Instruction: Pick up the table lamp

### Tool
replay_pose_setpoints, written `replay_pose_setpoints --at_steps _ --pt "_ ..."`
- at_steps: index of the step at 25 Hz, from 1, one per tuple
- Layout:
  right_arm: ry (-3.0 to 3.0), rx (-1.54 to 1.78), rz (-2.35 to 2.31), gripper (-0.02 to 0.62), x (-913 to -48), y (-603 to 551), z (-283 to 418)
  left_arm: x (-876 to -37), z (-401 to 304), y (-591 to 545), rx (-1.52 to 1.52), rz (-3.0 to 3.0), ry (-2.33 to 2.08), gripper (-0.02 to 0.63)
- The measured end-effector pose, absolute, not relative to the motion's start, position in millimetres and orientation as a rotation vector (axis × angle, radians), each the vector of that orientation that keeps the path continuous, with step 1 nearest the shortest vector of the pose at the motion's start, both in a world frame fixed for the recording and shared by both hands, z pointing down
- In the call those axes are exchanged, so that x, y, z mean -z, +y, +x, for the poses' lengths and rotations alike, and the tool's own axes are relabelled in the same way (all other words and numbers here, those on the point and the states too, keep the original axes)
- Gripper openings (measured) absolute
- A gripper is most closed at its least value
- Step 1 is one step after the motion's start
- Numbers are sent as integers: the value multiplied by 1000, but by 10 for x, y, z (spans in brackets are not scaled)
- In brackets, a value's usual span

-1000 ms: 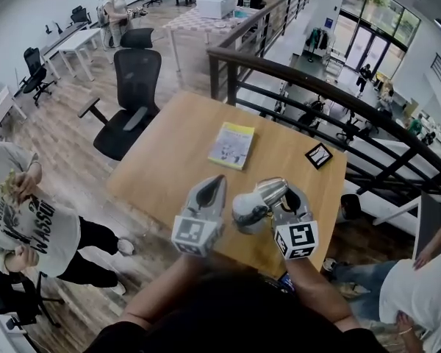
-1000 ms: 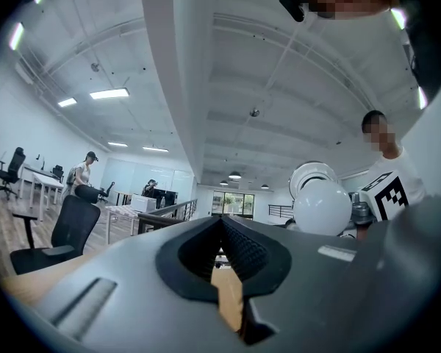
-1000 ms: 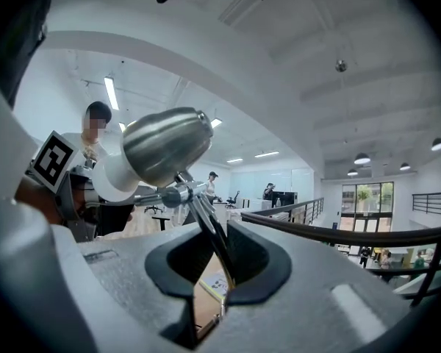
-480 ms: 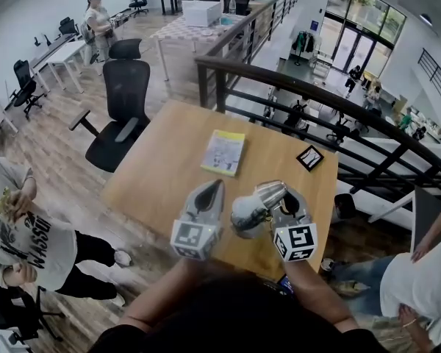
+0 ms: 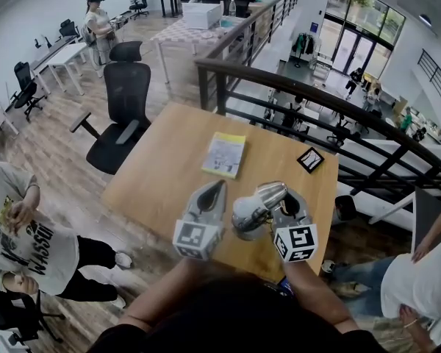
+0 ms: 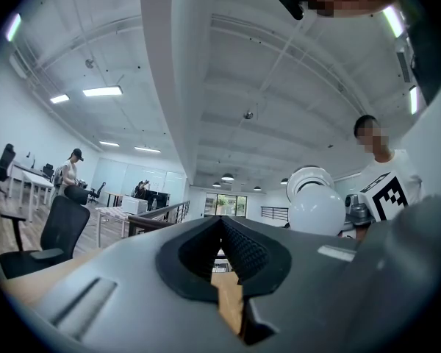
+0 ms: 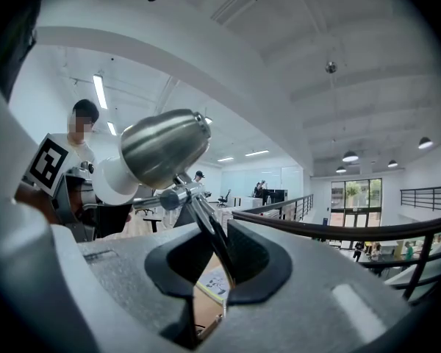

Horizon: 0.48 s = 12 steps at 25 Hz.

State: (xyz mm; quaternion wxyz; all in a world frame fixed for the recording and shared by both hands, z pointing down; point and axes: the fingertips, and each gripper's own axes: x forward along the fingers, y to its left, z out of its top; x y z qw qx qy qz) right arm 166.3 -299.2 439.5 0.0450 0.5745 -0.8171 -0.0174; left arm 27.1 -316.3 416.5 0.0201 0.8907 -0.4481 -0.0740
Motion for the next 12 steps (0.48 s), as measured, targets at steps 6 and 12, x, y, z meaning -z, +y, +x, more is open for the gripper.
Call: replay_pose_setpoints --at_steps 6,12 --pt "-2490 53 1766 55 -4402 -2992 1675 -4109 281 -3131 222 2765 -1371 2" --pt "-2483 44 1772 55 -4410 -2986 1667 -4183 230 -3173 230 2765 -1398 2"
